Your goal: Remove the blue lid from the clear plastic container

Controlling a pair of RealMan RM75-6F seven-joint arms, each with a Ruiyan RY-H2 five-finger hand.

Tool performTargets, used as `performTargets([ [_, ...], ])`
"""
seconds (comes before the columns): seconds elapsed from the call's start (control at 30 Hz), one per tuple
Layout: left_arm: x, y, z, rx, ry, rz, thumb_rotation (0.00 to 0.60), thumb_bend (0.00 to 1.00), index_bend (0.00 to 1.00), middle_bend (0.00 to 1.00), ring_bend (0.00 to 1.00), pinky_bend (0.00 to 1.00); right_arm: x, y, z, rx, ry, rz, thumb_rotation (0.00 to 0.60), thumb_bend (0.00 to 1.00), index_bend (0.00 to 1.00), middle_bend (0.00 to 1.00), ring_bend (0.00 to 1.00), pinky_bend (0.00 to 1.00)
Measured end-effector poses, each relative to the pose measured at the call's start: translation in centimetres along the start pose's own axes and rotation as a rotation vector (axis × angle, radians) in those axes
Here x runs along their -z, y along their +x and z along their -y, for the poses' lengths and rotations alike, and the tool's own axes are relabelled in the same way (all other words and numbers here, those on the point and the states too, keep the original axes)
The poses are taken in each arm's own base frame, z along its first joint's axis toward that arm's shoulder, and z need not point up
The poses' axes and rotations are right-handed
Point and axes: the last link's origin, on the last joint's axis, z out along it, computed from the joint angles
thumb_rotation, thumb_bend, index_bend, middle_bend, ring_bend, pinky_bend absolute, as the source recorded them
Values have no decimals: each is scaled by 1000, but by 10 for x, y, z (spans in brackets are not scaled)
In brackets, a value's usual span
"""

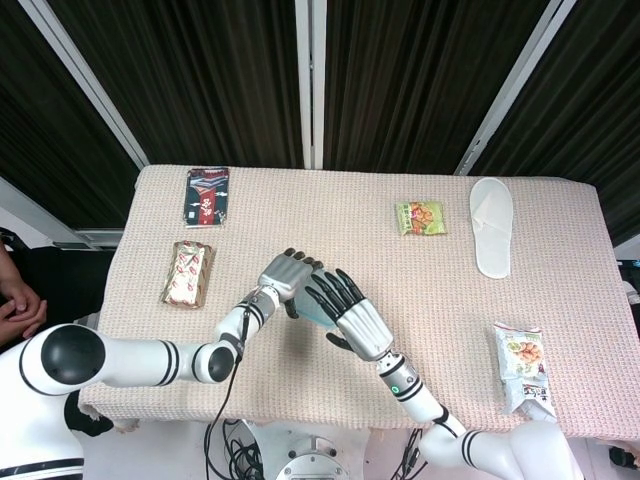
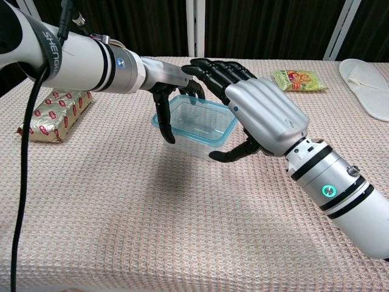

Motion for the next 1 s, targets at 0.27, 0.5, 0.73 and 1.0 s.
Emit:
performTargets([
  [0.27, 0, 0, -2, -6, -6, 1, 600, 0, 212, 208, 77, 83, -6, 0, -1, 20, -6, 1, 600, 0, 0, 0, 0, 0],
  [0.5, 1, 0, -3, -15, -5, -1, 600, 0, 212, 208, 77, 83, -9, 2, -3, 22, -11, -4, 600, 0, 0, 0, 0, 0],
  [0.73, 0, 0, -1, -20, 1, -6, 600, 0, 212, 208, 76, 84, -9, 5, -6, 36, -16, -8, 600, 0, 0, 0, 0, 0],
  [1.0, -1, -2, 0, -27, 3, -8, 600, 0, 212, 208, 77, 83, -10, 8, -9, 41, -24, -17, 600, 0, 0, 0, 0, 0],
])
